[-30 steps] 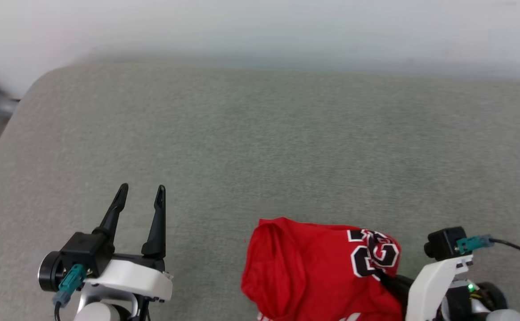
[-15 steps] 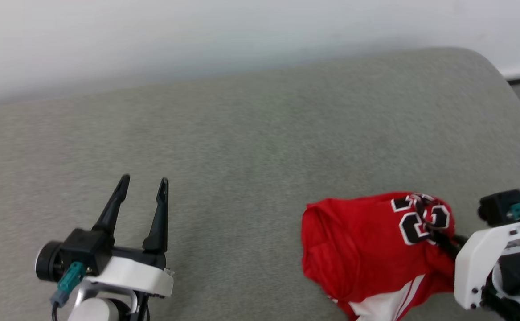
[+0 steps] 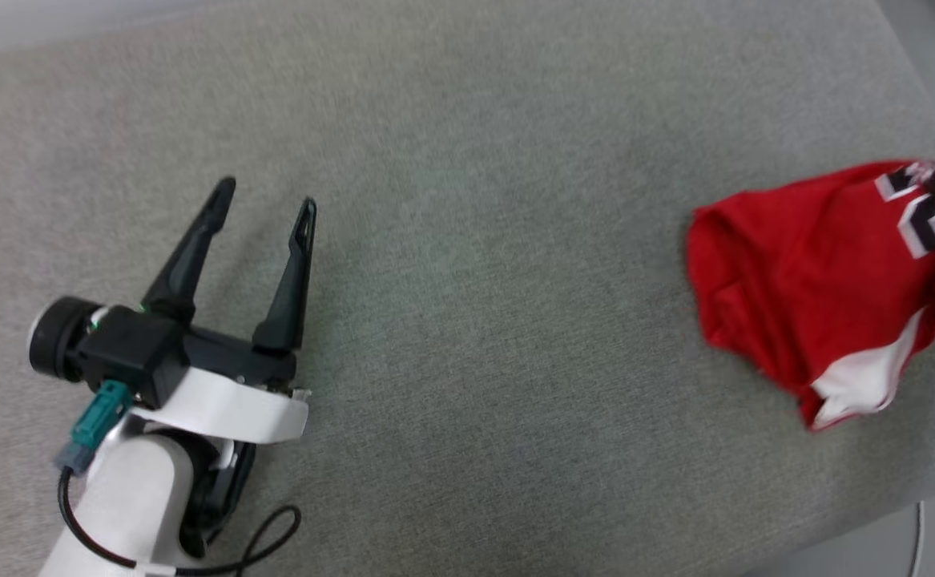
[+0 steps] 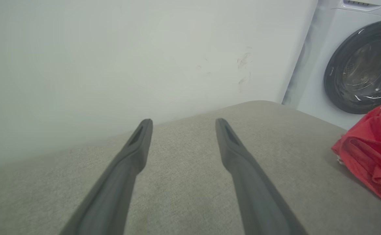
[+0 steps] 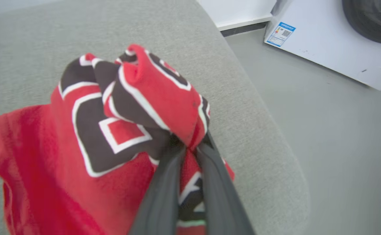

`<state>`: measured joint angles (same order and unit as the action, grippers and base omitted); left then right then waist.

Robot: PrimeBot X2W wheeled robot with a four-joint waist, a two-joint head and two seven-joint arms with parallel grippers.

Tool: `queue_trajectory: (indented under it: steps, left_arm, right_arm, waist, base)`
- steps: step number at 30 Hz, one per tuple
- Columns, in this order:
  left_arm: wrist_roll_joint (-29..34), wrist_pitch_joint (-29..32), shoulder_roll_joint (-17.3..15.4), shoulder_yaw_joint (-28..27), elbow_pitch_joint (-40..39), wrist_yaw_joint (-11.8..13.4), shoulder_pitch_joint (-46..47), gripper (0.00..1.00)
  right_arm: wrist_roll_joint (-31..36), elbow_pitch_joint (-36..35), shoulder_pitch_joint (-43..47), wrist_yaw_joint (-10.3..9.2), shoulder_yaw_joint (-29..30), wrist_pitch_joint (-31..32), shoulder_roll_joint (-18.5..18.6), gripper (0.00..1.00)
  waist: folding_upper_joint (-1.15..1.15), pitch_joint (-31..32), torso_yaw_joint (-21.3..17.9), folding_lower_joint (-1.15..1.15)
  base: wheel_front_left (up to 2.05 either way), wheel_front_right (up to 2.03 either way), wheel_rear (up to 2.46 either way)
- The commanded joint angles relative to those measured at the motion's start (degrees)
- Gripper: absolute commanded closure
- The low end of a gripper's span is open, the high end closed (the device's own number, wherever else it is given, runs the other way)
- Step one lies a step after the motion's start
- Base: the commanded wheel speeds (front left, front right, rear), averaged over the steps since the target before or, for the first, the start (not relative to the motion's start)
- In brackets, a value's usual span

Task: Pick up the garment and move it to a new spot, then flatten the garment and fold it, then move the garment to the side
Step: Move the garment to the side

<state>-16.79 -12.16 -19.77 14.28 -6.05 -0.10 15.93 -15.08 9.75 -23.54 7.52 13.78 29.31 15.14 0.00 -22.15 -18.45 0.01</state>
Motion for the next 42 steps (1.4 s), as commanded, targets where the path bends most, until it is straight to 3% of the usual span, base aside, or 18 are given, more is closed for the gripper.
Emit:
queue_trajectory:
  steps: [1,7,13,15,16,20,28,38,42]
  left_arm:
    - [0.5,0.19,-0.72,-0.01,-0.67,-0.44,1.94,0.0]
    - [1.32,1.02,-1.49,0.75,-2.87,-1.36,6.62,0.0]
    - [1.53,1.07,-1.86,1.35,-3.38,-2.01,8.55,0.0]
    - [1.51,1.01,-1.87,1.54,-3.14,-2.13,8.81,0.0]
    - [1.48,0.96,-1.86,1.62,-3.01,-2.14,8.91,0.0]
    - [0.87,0.16,-1.0,2.18,-1.34,-1.85,8.06,0.0]
    - [-0.55,-1.71,1.4,2.03,2.06,-0.41,5.0,0.0]
    - [-2.87,-2.78,4.42,0.61,6.57,1.79,-2.7,0.0]
    - [-3.6,-3.04,5.52,-1.08,9.19,2.72,-6.67,0.0]
  right_arm:
    - [0.83,1.75,-2.93,-0.06,1.47,-1.48,0.67,1.0]
    - [5.91,11.71,-11.43,-0.07,9.34,-5.7,3.0,1.0]
    - [10.39,18.15,-15.72,-0.07,15.38,-9.48,2.55,1.0]
    - [11.84,19.54,-16.1,-0.07,16.0,-11.64,2.12,0.52]
    - [12.42,19.96,-16.39,-0.07,16.27,-12.98,1.93,0.0]
    - [16.34,22.11,-16.32,-0.07,18.47,-21.94,1.62,0.0]
    - [18.42,20.72,-11.42,-0.07,20.17,-31.48,-0.27,0.0]
    - [15.5,12.8,3.07,-0.07,14.86,-36.23,-5.25,0.0]
    - [13.12,6.52,11.65,-0.07,9.46,-36.07,-8.41,0.0]
  waist:
    - [0.0,-5.16,-0.29,-0.01]
    - [0.0,-10.69,1.26,-0.01]
    - [0.0,-12.87,2.6,-0.01]
    - [0.0,-13.03,2.84,-0.01]
    - [0.0,-13.03,2.94,-0.01]
    - [0.0,-10.97,3.61,-0.01]
    - [0.0,-3.71,5.71,-0.01]
    - [0.0,7.14,10.33,-0.01]
    - [0.0,11.97,13.19,-0.01]
  base:
    - [0.0,0.0,0.0]
    - [0.0,0.0,0.0]
    - [0.0,0.0,0.0]
    - [0.0,0.0,0.0]
    - [0.0,0.0,0.0]
    - [0.0,0.0,0.0]
    - [0.0,0.0,0.0]
    - [0.0,0.0,0.0]
    - [0.0,0.0,0.0]
